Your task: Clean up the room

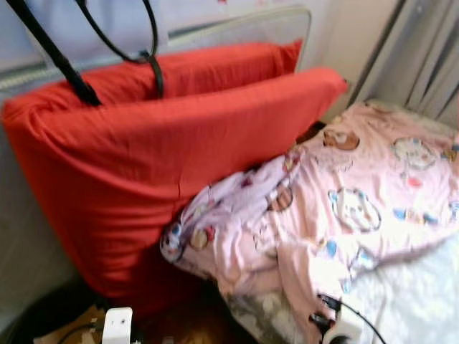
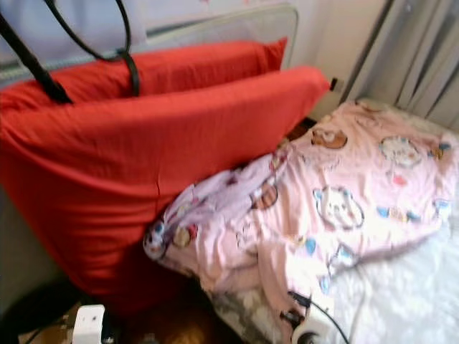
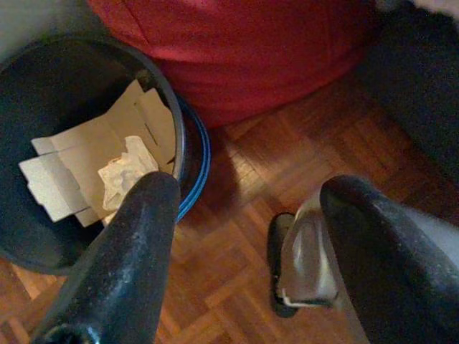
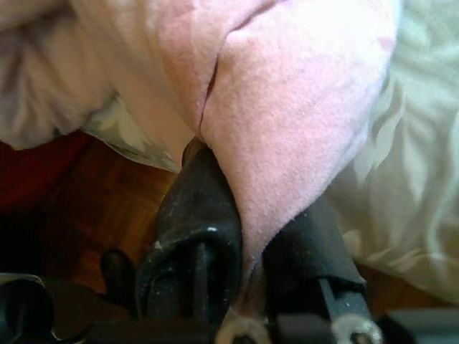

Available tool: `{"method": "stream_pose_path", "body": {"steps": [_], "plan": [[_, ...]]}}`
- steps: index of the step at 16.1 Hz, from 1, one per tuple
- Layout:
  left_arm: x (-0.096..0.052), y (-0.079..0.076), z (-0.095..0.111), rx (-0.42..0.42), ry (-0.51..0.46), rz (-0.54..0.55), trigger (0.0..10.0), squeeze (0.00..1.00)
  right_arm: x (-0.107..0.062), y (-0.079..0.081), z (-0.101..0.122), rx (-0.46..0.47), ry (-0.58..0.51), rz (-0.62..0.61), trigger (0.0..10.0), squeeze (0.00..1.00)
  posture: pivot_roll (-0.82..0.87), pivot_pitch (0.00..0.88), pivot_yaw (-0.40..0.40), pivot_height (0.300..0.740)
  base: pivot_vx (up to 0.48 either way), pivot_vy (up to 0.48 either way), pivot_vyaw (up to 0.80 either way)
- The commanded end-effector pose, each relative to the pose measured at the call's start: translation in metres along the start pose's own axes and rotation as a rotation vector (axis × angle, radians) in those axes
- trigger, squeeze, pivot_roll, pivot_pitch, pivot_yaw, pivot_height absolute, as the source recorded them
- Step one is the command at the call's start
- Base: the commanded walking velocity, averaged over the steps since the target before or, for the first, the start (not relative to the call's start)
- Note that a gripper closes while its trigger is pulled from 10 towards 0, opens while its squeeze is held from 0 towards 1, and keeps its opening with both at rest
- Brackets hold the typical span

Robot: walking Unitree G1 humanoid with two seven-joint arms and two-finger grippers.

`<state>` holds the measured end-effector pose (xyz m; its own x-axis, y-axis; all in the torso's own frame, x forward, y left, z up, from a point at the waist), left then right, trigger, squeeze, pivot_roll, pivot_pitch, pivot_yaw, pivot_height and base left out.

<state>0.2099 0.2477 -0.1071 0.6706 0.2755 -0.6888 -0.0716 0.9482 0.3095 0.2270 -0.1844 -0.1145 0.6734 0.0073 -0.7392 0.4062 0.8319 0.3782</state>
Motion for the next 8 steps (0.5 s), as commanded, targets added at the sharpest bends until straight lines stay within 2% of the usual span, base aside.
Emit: {"method": "stream_pose_path", "body": {"steps": [1, 3, 8], "plan": [[0.0, -0.004, -0.001, -0.023, 0.01, 0.0, 10.0, 0.0, 0.0, -0.005, 0.003, -0.021, 0.005, -0.015, 10.0, 0.0, 0.11, 0.0, -0.126, 0.74, 0.0, 0.0, 0.0], [-0.001, -0.01, -0.004, -0.029, 0.017, -0.014, 10.0, 0.0, 0.0, -0.005, -0.001, -0.039, 0.029, -0.028, 10.0, 0.0, 0.11, 0.0, -0.129, 0.74, 0.0, 0.0, 0.0], [-0.005, -0.012, -0.013, -0.018, 0.032, -0.024, 10.0, 0.0, 0.0, -0.005, -0.003, -0.055, 0.035, -0.035, 10.0, 0.0, 0.1, 0.0, -0.116, 0.74, 0.0, 0.0, 0.0]]}}
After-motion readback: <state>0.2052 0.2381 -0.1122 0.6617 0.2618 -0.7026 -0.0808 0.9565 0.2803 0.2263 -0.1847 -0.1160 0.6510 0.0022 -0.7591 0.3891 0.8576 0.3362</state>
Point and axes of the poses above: a point about 5 cm out from each wrist's last joint towards the gripper, its own x axis pointing out of the wrist towards the gripper, its own z axis along the axis of the wrist's last joint, y = z × x, the point moved 5 cm from there along x, pointing out of the wrist towards the gripper, and after that the axes turned 10 degrees about x, right-handed, at the moved point
